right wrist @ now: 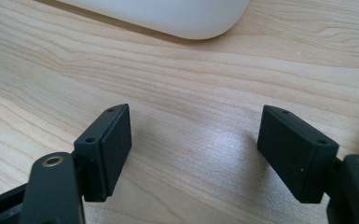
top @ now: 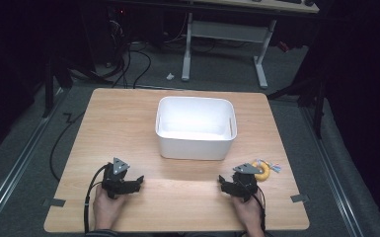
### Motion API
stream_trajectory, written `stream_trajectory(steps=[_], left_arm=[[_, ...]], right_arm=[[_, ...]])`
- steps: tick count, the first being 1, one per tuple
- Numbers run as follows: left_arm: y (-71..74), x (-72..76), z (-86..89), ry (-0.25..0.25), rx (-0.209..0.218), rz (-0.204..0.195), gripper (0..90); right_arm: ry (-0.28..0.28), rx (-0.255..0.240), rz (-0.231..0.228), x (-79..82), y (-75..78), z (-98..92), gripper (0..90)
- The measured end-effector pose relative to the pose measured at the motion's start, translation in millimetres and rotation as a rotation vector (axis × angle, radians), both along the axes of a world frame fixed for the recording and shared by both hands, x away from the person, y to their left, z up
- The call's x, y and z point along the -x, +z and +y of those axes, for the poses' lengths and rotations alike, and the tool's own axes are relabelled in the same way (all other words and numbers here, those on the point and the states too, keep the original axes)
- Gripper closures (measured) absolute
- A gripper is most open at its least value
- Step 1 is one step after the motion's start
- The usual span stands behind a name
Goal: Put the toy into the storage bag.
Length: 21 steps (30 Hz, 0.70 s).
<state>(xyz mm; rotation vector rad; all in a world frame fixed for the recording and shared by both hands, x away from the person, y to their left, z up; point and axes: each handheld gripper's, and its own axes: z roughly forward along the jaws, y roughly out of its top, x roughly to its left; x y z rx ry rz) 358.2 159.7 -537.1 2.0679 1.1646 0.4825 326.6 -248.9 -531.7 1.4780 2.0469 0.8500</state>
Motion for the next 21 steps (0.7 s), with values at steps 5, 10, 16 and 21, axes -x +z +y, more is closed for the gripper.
stream_trajectory(steps=[5,10,16,21], left_arm=[[-0.1,0.0,-1.0,0.005,-0.002,-0.001,15.3],[-0.1,0.0,-1.0,0.007,-0.002,-0.001,15.2],[0.0,0.1,-0.9,0.008,-0.001,-0.001,15.2],[0.0,0.1,-0.7,0.008,0.0,0.0,15.1]], right_arm=[[0.0,0.0,0.0,0.0,0.0,0.0,26.2],[0.0,0.0,0.0,0.0,0.0,0.0,26.2],[0.0,0.0,-0.001,-0.1,-0.1,0.1,26.2],[-0.007,-0.003,0.001,-0.5,0.0,1.1,26.2]])
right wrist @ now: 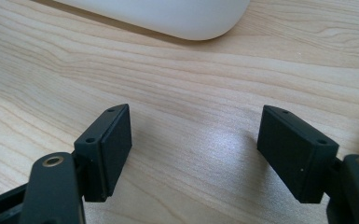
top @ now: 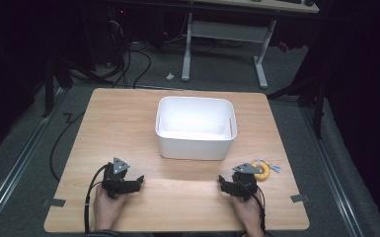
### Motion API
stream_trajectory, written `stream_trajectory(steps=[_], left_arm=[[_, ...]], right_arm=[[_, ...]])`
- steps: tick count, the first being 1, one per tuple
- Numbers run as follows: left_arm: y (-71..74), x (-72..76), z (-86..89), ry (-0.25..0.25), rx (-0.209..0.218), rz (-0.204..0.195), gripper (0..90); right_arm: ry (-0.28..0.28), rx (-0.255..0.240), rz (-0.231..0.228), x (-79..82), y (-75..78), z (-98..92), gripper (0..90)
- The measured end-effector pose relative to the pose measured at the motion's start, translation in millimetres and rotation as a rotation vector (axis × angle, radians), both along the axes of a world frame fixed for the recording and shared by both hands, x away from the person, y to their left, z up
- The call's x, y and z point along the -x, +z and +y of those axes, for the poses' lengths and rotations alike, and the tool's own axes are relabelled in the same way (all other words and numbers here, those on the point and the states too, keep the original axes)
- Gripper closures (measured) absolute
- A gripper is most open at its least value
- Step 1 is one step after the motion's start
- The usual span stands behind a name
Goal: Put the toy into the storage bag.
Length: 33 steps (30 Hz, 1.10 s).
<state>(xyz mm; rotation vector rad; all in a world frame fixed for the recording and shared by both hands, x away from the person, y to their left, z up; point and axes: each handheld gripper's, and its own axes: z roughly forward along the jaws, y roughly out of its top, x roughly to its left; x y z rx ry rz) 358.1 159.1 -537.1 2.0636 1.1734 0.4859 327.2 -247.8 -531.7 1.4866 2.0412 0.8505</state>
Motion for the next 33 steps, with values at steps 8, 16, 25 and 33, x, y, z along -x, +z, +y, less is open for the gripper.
stream_trajectory(steps=[8,16,25,33], left_arm=[[0.1,0.6,2.2,-0.006,0.02,0.005,15.1],[0.1,0.8,2.7,-0.001,0.029,0.006,15.3],[0.2,0.9,2.6,-0.001,0.028,0.006,15.4],[0.3,0.6,4.9,0.002,0.049,0.009,16.1]], right_arm=[[0.038,0.006,0.009,-0.7,-0.1,1.8,21.8],[0.043,-0.025,0.028,3.0,3.9,0.4,34.3],[0.074,-0.063,0.029,9.7,14.1,-3.2,39.6],[0.091,-0.062,0.008,15.5,23.6,-7.1,42.5]])
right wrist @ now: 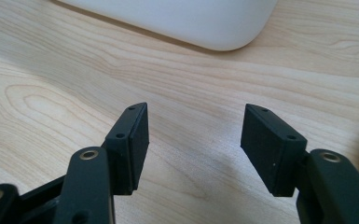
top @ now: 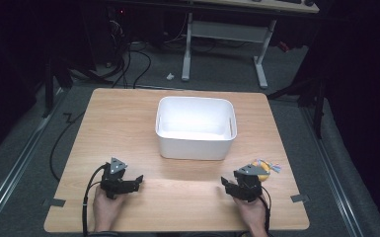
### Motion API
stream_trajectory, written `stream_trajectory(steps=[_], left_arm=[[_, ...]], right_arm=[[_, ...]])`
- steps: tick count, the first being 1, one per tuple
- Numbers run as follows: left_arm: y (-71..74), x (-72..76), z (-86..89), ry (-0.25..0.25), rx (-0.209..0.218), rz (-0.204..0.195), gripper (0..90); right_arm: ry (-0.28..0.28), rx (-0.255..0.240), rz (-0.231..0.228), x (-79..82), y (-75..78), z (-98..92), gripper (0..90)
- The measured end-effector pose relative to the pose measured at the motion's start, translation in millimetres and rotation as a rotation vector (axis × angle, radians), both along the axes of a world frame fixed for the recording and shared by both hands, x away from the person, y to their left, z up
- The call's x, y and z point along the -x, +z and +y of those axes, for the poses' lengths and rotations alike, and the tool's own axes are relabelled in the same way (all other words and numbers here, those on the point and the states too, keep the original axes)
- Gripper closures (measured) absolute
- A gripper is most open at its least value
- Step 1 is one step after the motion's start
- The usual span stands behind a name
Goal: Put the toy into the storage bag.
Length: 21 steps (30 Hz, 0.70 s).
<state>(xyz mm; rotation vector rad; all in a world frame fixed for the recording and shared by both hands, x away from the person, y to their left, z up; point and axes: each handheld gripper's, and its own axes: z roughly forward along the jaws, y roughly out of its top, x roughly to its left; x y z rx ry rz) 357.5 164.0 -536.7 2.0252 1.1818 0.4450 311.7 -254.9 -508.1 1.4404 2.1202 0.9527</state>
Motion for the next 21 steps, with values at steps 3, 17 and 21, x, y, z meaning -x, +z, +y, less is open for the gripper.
stream_trajectory(steps=[3,17,21], left_arm=[[-0.1,0.6,-2.1,0.002,-0.019,-0.005,16.3],[-0.1,0.8,-1.8,0.003,-0.017,-0.005,16.5],[-0.2,0.8,-2.2,-0.001,-0.018,-0.004,16.1]], right_arm=[[0.001,-0.006,-0.003,2.4,4.4,-2.7,43.4],[-0.01,-0.036,-0.02,4.3,13.9,-20.1,45.2],[-0.02,-0.039,-0.031,5.7,18.9,-28.3,45.8]])
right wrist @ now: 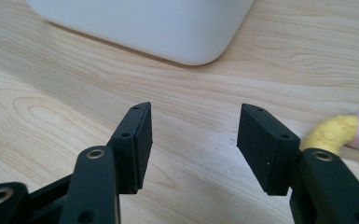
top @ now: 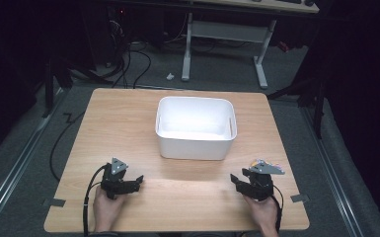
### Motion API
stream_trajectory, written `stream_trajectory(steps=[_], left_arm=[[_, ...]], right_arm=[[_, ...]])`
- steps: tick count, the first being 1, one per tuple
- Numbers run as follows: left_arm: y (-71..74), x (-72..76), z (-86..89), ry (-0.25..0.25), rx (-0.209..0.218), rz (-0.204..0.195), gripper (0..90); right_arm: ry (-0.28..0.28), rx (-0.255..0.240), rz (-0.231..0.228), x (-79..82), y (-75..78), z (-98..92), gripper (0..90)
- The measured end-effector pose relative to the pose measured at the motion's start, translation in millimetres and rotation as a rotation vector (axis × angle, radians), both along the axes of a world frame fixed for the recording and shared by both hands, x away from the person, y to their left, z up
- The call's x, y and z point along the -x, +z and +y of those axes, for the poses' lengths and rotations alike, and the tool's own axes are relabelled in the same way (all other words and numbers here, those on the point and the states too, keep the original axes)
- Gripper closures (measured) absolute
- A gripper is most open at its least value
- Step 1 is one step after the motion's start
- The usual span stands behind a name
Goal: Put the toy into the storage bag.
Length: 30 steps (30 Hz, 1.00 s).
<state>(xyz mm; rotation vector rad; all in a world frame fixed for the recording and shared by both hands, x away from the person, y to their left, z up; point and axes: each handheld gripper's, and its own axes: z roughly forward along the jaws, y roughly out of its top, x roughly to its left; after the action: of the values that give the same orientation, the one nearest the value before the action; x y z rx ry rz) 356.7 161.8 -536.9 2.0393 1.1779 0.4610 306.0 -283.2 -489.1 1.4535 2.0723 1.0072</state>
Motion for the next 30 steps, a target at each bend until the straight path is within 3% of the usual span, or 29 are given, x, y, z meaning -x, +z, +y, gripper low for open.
stream_trajectory(steps=[4,8,16,30], left_arm=[[-0.1,-0.5,-0.2,-0.005,0.001,0.003,14.2],[-0.7,-0.2,-4.6,-0.016,-0.036,-0.001,11.6],[-0.7,-0.3,-4.7,-0.016,-0.036,0.0,11.1],[-0.7,-0.2,-5.0,-0.015,-0.036,0.001,10.7]], right_arm=[[-0.028,-0.006,0.007,0.2,4.6,-12.9,46.7],[-0.05,-0.003,0.015,0.6,8.1,-22.8,46.5],[-0.093,0.01,0.017,1.3,15.2,-41.0,46.6],[-0.152,0.053,0.074,-14.9,21.9,-68.7,50.9]])
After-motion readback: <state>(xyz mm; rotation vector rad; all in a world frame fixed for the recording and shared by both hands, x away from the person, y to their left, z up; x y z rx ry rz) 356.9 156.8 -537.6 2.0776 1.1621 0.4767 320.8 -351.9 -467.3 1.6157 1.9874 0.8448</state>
